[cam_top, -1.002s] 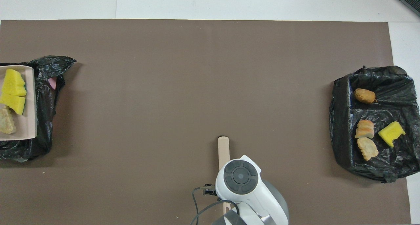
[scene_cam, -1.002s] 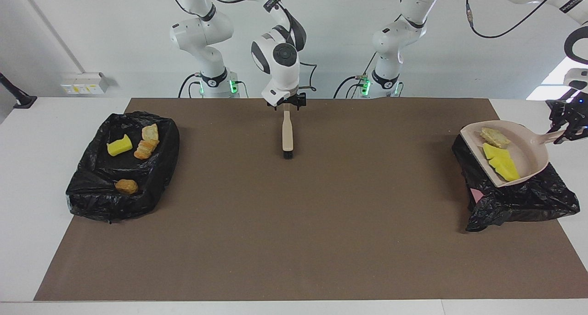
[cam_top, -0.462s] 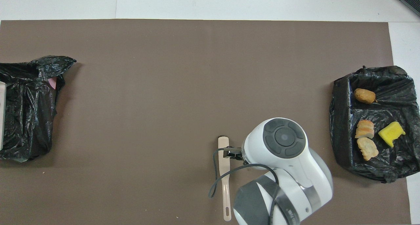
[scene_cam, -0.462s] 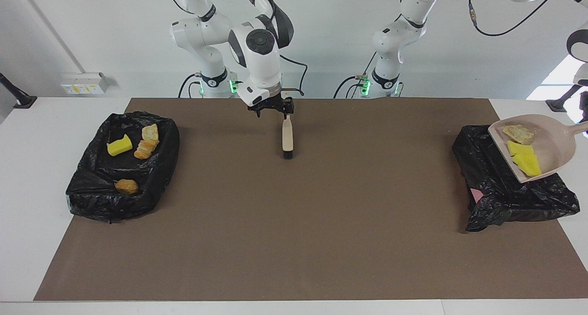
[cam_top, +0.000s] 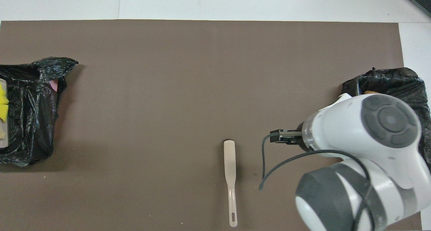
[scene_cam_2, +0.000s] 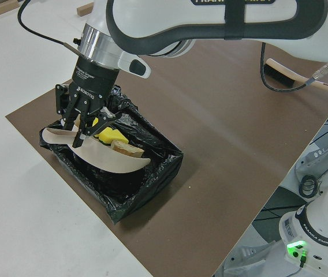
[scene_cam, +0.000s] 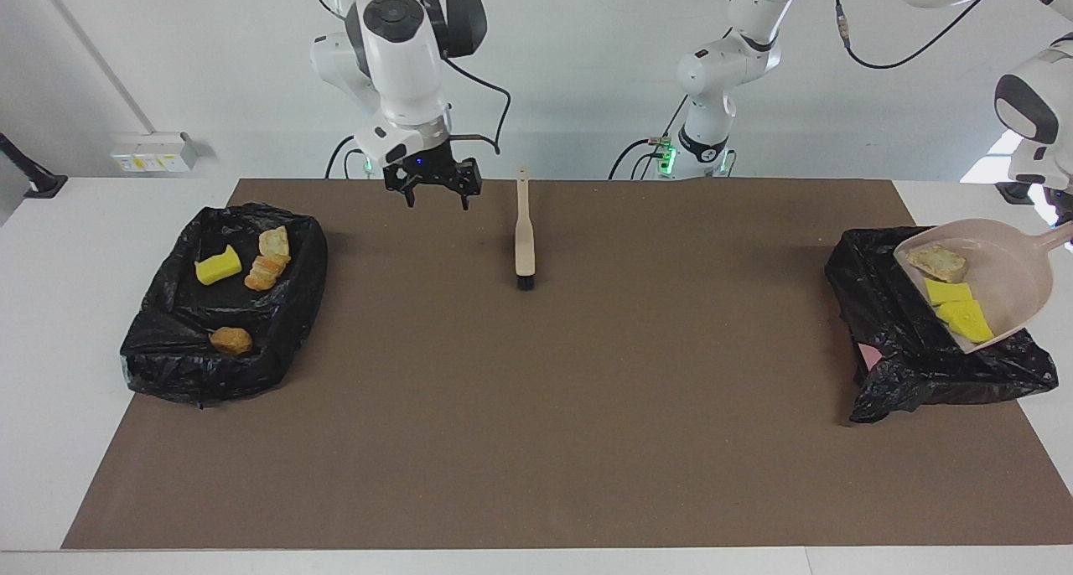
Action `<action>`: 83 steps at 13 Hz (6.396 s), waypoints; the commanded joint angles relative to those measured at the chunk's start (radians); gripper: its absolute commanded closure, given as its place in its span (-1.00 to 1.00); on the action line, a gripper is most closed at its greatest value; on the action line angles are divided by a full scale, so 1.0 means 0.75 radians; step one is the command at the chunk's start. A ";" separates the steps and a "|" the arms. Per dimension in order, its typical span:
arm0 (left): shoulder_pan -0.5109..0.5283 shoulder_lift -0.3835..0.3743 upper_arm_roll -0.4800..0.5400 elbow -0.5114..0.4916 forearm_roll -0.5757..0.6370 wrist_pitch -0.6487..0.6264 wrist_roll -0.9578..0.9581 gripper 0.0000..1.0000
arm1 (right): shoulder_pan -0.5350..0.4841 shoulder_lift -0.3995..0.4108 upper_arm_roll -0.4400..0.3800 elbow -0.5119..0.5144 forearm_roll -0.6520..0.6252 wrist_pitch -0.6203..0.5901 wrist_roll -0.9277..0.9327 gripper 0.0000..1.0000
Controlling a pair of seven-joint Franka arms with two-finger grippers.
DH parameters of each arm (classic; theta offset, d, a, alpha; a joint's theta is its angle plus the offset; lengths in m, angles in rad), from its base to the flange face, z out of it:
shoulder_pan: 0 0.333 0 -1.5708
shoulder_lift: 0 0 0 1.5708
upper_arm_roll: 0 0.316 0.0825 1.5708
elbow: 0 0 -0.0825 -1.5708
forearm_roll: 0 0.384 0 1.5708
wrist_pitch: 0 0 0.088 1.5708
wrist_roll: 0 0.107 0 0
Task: Sweep and dump trash in bin
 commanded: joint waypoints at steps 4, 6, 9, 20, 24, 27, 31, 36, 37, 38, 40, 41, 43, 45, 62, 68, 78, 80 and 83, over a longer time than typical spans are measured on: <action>-0.077 -0.126 0.014 -0.076 0.252 -0.003 -0.069 1.00 | 0.002 -0.012 -0.376 0.232 -0.113 -0.088 -0.337 -1.00; -0.079 -0.137 0.012 -0.059 0.299 0.001 -0.065 1.00 | 0.002 0.002 -0.404 0.309 -0.113 -0.173 -0.431 -1.00; -0.073 -0.149 0.008 -0.049 0.299 0.023 -0.038 1.00 | -0.014 0.100 -0.402 0.528 -0.154 -0.361 -0.438 -1.00; -0.231 -0.198 -0.008 -0.043 0.001 -0.216 -0.443 1.00 | -0.008 0.096 -0.416 0.574 -0.136 -0.433 -0.487 -1.00; -0.249 -0.220 -0.008 -0.053 -0.209 -0.379 -0.817 1.00 | -0.008 0.104 -0.414 0.594 -0.117 -0.462 -0.501 -1.00; -0.308 -0.237 -0.008 -0.055 -0.357 -0.533 -1.103 1.00 | -0.006 0.102 -0.412 0.592 -0.117 -0.444 -0.544 -1.00; -0.480 -0.251 -0.012 -0.055 -0.518 -0.686 -1.549 1.00 | -0.008 0.104 -0.414 0.592 -0.115 -0.436 -0.542 -1.00; -0.748 -0.263 -0.012 -0.061 -0.776 -0.721 -2.156 1.00 | -0.006 0.100 -0.408 0.586 -0.117 -0.423 -0.542 -1.00; -0.813 -0.263 -0.012 -0.061 -0.845 -0.701 -2.289 1.00 | -0.016 0.100 -0.410 0.584 -0.117 -0.423 -0.546 -1.00; -0.872 -0.263 -0.012 -0.059 -0.890 -0.666 -2.402 1.00 | -0.016 0.100 -0.418 0.584 -0.117 -0.423 -0.546 -1.00; -0.997 -0.253 -0.012 -0.035 -0.993 -0.636 -2.586 1.00 | -0.016 0.102 -0.420 0.582 -0.117 -0.399 -0.542 -1.00; -1.040 -0.249 -0.012 -0.021 -1.032 -0.599 -2.680 1.00 | -0.016 0.102 -0.418 0.582 -0.113 -0.387 -0.534 -1.00; -1.153 -0.235 -0.024 -0.016 -1.050 -0.495 -2.848 1.00 | -0.014 0.102 -0.414 0.584 -0.105 -0.386 -0.548 -1.00; -1.231 -0.164 -0.024 0.016 -1.057 -0.407 -2.895 1.00 | -0.008 0.090 -0.410 0.570 -0.117 -0.413 -0.554 -1.00; -1.495 0.518 -0.041 0.378 -0.956 0.060 -3.100 -1.00 | -0.012 0.094 -0.408 0.574 -0.099 -0.409 -0.544 -1.00; -1.358 0.365 -0.027 0.309 -0.954 -0.032 -3.088 -1.00 | -0.012 0.094 -0.408 0.574 -0.099 -0.409 -0.544 -1.00; -0.882 0.193 -0.016 0.333 -0.985 -0.318 -2.403 -1.00 | -0.012 0.094 -0.408 0.574 -0.099 -0.409 -0.544 -1.00; -0.796 0.150 -0.018 0.329 -0.989 -0.353 -2.279 -1.00 | -0.012 0.094 -0.408 0.574 -0.099 -0.409 -0.544 -1.00; -0.704 0.028 -0.012 0.248 -0.989 -0.431 -2.258 -1.00 | -0.012 0.094 -0.408 0.574 -0.099 -0.409 -0.544 -1.00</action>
